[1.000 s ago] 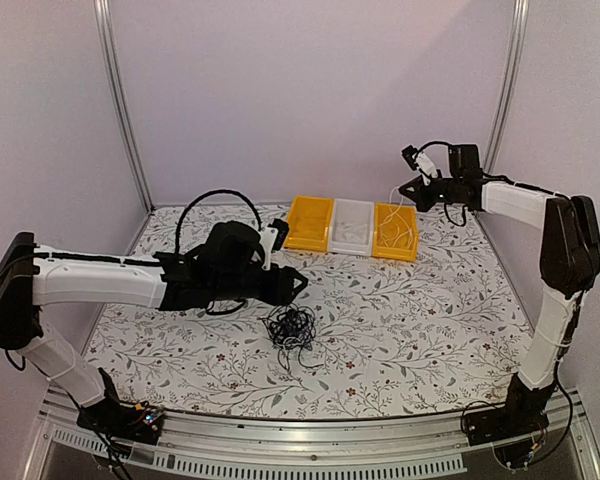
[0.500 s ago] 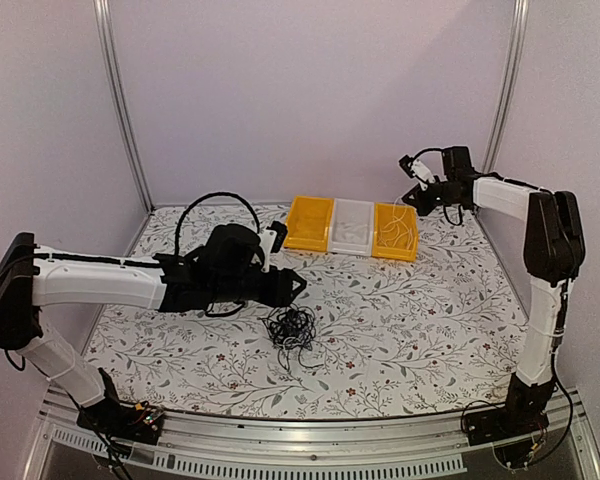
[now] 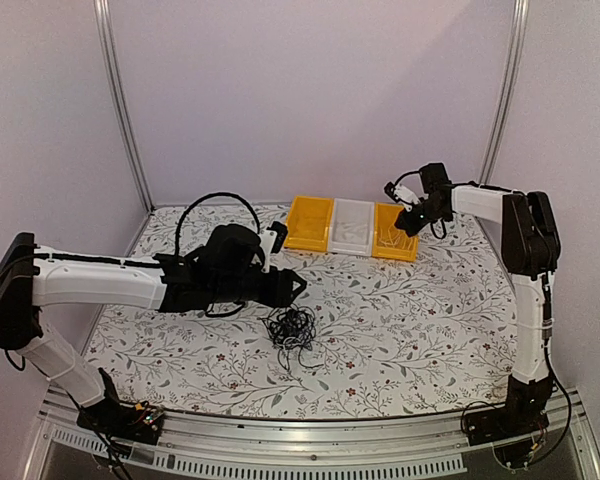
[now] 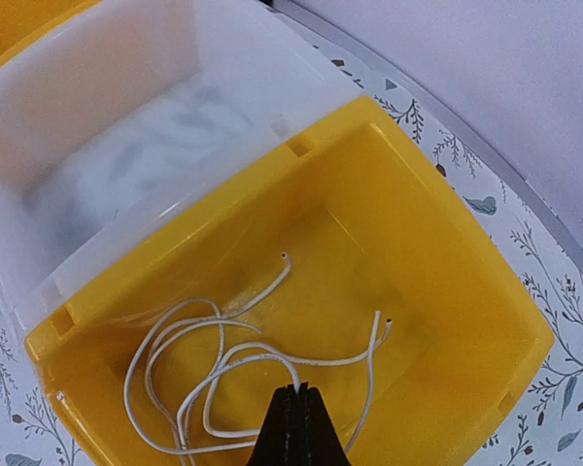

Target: Untangle the cables

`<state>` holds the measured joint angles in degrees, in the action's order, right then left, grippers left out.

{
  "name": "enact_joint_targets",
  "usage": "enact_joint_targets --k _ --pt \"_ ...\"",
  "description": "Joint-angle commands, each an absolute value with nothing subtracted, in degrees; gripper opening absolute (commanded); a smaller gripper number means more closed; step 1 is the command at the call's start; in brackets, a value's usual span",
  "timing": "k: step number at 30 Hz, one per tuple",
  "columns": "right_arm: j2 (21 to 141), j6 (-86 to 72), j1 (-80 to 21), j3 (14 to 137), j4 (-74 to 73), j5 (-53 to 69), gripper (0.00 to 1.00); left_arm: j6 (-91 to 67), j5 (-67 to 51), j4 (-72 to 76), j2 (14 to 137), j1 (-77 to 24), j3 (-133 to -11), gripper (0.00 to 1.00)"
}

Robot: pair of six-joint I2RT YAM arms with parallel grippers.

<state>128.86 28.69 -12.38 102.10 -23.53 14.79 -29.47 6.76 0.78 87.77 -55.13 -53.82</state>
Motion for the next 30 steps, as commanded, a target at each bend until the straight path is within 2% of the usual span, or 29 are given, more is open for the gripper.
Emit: enact_joint_targets --k 1,4,9,12,18,25,30 --pt "130.2 29.4 -13.2 105.3 -24.4 10.9 0.0 -29.8 7.0 0.2 88.4 -55.7 -54.0 0.6" --pt "130.0 29.1 -13.2 106.8 -26.3 10.4 0.0 -30.2 7.5 -1.7 88.5 -55.7 -54.1 0.6" --pt "126.1 29.5 -13.2 105.7 -27.8 8.9 0.07 -31.2 8.7 -3.4 88.4 -55.1 -54.8 0.64" --pt "123.5 30.9 -13.2 105.3 -29.0 8.4 0.22 -31.4 8.5 -5.0 89.2 -54.3 -55.7 0.65" --pt "120.2 31.4 -13.2 106.9 -33.7 8.3 0.34 -31.1 8.1 -7.1 89.4 -53.9 -55.9 0.64" --pt "112.9 32.6 -13.2 105.0 -38.2 12.6 0.39 -32.1 7.8 -8.4 87.1 -53.6 -53.6 0.64" --pt "110.4 33.0 -13.2 102.1 -39.3 14.3 0.37 -32.1 7.9 -9.1 86.0 -53.3 -52.4 0.64"
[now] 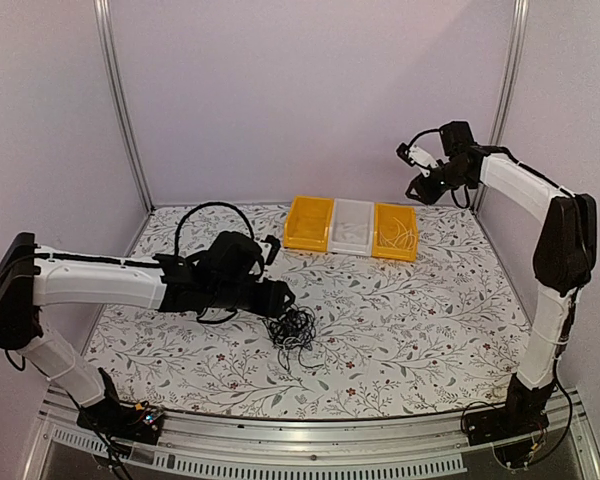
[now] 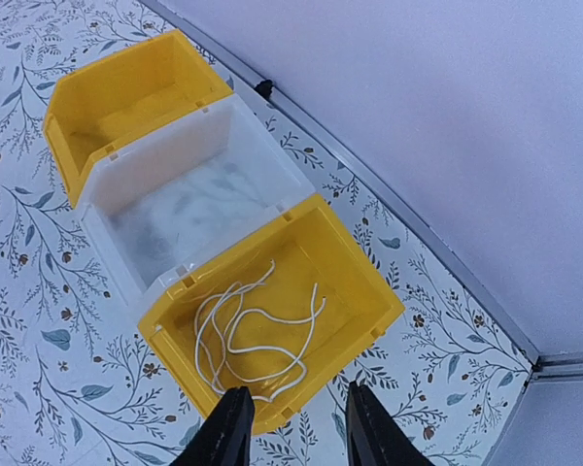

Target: Untangle the cables

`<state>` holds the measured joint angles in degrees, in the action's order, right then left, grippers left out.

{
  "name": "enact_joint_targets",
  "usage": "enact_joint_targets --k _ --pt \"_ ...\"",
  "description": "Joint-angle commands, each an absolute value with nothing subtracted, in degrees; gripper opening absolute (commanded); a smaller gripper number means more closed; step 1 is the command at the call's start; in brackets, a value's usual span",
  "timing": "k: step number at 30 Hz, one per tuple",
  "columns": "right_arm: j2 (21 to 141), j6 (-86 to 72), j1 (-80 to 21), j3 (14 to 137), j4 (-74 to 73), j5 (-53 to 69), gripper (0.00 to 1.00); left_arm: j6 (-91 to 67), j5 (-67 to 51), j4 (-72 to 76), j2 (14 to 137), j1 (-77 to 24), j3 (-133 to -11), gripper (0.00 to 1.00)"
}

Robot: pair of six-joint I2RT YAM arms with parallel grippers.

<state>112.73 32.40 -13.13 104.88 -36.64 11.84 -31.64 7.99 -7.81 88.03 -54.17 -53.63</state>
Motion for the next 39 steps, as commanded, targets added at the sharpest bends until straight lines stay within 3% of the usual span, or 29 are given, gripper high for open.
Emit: enact_joint_targets --k 1,5,10,15,19,30,39 --pt "110.4 33.2 -13.2 101.5 -39.6 14.5 0.35 -32.1 7.7 -9.2 85.9 -53.3 -52.4 0.64" --pt "110.6 34.9 -13.2 100.7 -44.7 19.0 0.31 -32.9 6.6 -10.5 86.1 -52.8 -52.6 0.64" --pt "105.9 35.6 -14.7 92.3 -44.0 28.7 0.33 -39.7 6.8 -14.6 86.5 -50.0 -52.2 0.62" --pt "98.6 36.8 -19.2 83.6 -40.3 34.9 0.34 -42.1 3.8 -14.7 85.6 -48.4 -50.2 0.6" --pt "97.5 35.4 -25.9 79.4 -38.7 38.5 0.28 -39.1 0.7 -12.7 85.1 -48.6 -50.1 0.6" --pt "109.6 25.3 -35.4 81.5 -32.5 44.8 0.22 -38.9 1.3 -11.4 86.4 -48.5 -53.5 0.6" --pt "119.6 19.8 -37.0 86.2 -31.1 48.9 0.25 -39.7 1.6 -10.4 85.8 -48.5 -53.9 0.6"
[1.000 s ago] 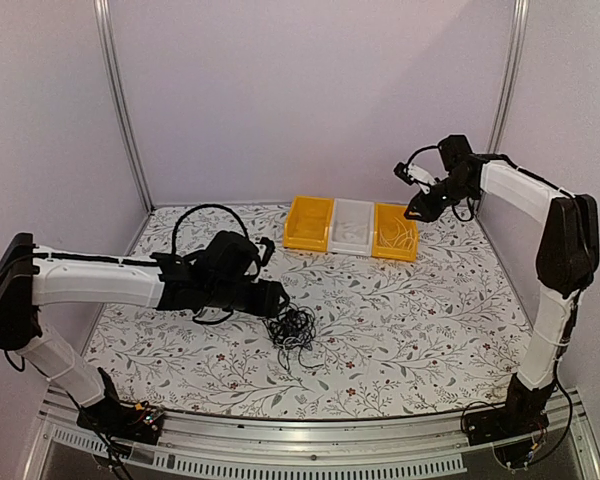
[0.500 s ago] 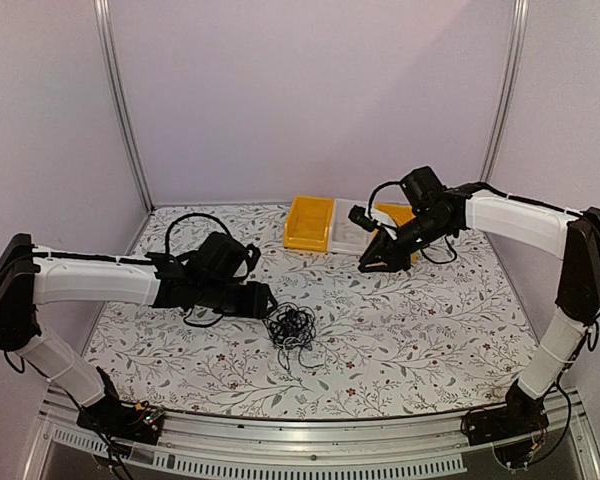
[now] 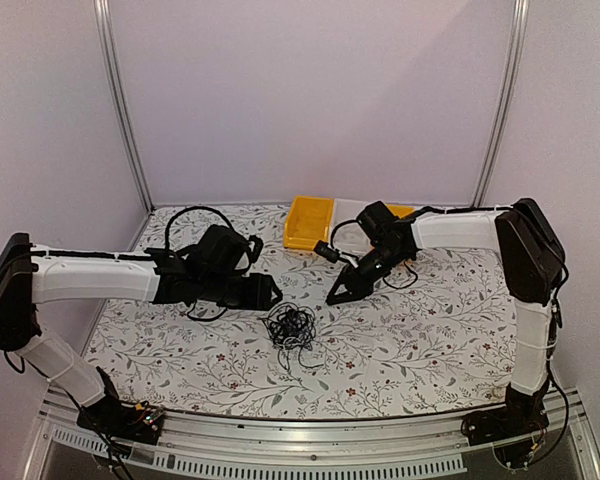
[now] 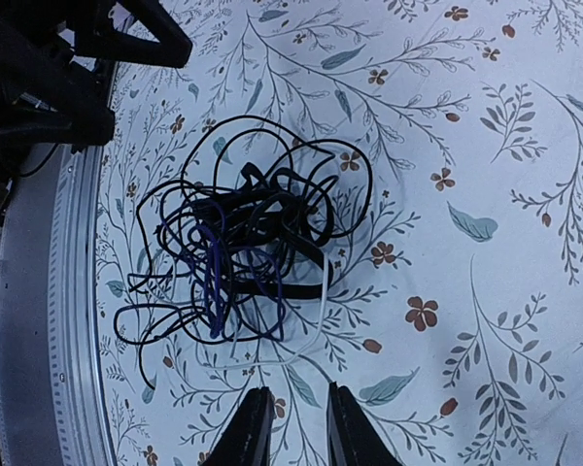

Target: Untangle the cables

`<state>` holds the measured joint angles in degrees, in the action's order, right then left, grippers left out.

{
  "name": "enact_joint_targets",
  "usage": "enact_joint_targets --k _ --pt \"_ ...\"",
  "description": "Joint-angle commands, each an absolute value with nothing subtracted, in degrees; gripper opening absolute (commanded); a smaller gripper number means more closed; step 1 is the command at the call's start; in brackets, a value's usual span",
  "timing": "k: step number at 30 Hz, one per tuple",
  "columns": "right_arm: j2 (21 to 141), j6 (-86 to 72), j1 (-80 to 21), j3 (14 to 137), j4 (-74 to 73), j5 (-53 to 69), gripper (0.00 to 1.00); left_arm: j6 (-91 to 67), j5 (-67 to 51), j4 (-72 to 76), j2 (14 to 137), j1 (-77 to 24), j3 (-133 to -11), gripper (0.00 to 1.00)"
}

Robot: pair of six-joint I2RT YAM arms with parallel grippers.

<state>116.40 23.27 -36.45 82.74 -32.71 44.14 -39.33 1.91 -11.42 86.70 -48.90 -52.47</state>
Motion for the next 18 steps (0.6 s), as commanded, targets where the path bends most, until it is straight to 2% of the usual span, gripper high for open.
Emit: enact_joint_targets --k 1,13,15,18 --pt "120.4 19.9 -37.1 86.4 -30.9 49.9 0.25 -39.6 1.6 -10.5 85.6 -48.6 -53.8 0.6" --pt "127.9 18.5 -38.4 90.9 -32.2 51.7 0.25 -39.8 2.6 -10.6 85.4 -48.5 -53.6 0.6" --pt "128.5 18.5 -38.5 91.5 -32.6 52.1 0.23 -39.8 2.6 -10.6 85.5 -48.5 -53.6 0.6" --pt "129.1 18.8 -38.5 91.8 -33.0 53.7 0.12 -39.8 2.4 -10.2 86.0 -48.6 -53.6 0.6"
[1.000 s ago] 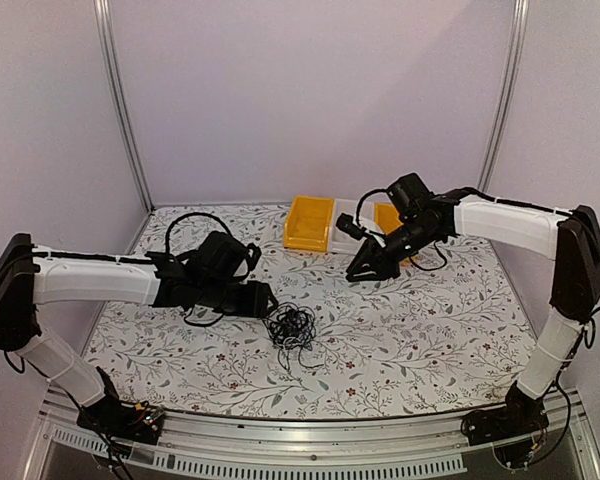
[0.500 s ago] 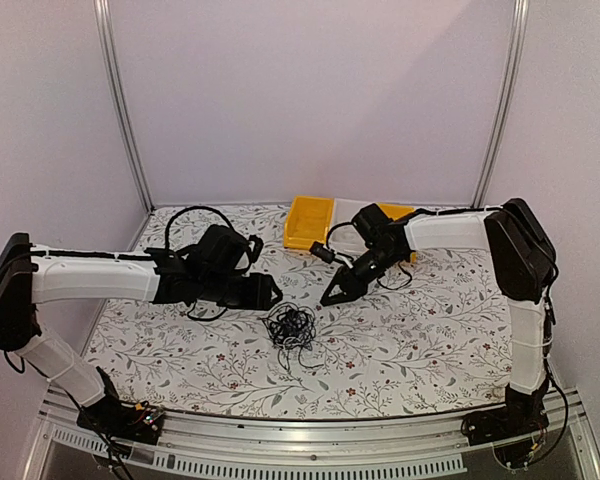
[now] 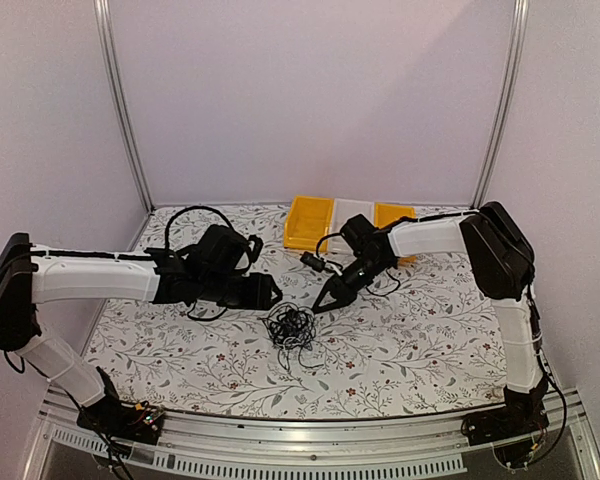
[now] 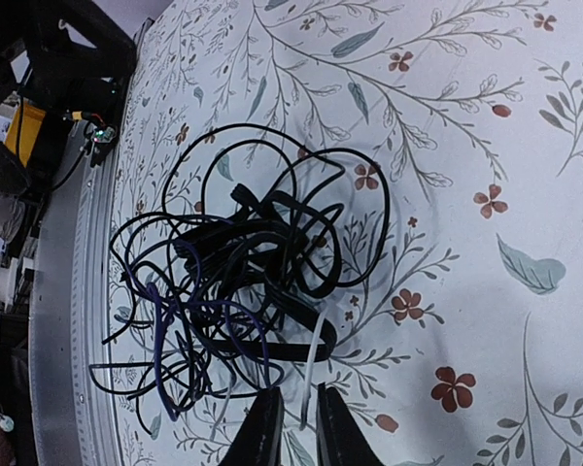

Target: Untangle the cables

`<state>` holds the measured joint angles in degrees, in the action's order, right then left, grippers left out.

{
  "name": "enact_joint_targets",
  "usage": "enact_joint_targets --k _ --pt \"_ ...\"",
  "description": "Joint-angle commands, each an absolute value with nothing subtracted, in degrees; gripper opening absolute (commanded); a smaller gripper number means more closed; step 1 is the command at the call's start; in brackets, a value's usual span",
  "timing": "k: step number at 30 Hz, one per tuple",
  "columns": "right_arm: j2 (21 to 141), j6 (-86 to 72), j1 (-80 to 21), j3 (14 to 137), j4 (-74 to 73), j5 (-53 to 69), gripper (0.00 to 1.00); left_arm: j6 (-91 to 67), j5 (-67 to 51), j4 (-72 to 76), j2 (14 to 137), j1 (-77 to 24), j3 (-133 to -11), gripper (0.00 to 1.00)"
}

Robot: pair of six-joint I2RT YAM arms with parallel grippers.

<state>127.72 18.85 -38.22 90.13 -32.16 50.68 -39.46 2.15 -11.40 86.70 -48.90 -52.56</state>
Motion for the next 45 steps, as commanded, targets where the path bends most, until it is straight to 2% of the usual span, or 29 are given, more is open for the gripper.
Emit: enact_joint_targets --k 1,2,3,8,12,15,18,22,25,30,38,45 --pt "129.1 18.9 -38.5 91.8 -33.1 54.1 0.07 -39.7 2.4 -10.1 86.3 -48.6 -53.7 0.6" --pt "129.0 19.1 -38.5 91.8 -33.2 54.1 0.01 -39.4 2.3 -9.9 86.5 -48.6 -53.8 0.6" --pt "128.9 19.2 -38.5 91.9 -33.3 53.6 0.0 -39.0 2.1 -9.4 86.8 -48.6 -54.0 0.6" --pt "122.9 20.8 -38.5 92.1 -35.6 48.2 0.0 -27.4 0.8 2.4 86.9 -53.0 -53.3 0.65" --pt "114.9 24.6 -38.5 93.9 -39.5 48.4 0.0 -21.6 2.0 12.8 88.2 -56.0 -52.1 0.77" --pt "110.9 26.5 -38.1 93.6 -40.7 51.0 0.0 -20.9 0.7 20.9 92.0 -55.7 -51.6 0.78" --pt "106.2 27.9 -37.3 92.4 -40.5 53.3 0.0 -22.6 0.5 25.2 96.8 -54.6 -52.5 0.76" --pt "102.7 28.2 -36.6 92.3 -40.4 55.0 0.0 -26.9 -5.9 38.1 101.7 -52.4 -49.8 0.72" --pt "101.8 27.4 -36.5 93.7 -40.5 56.0 0.0 -27.6 -6.9 37.7 106.3 -51.7 -52.6 0.65" --pt "99.3 25.6 -36.4 98.1 -41.3 56.8 0.0 -31.4 -8.1 36.7 112.5 -49.7 -54.0 0.62" --pt "93.1 23.0 -36.0 115.7 -40.5 53.5 0.0 -33.5 -9.0 34.1 113.8 -48.2 -50.9 0.57" --pt "93.3 16.8 -33.8 130.2 -32.4 49.1 0.0 -32.8 -10.1 32.0 113.9 -47.4 -51.6 0.51"
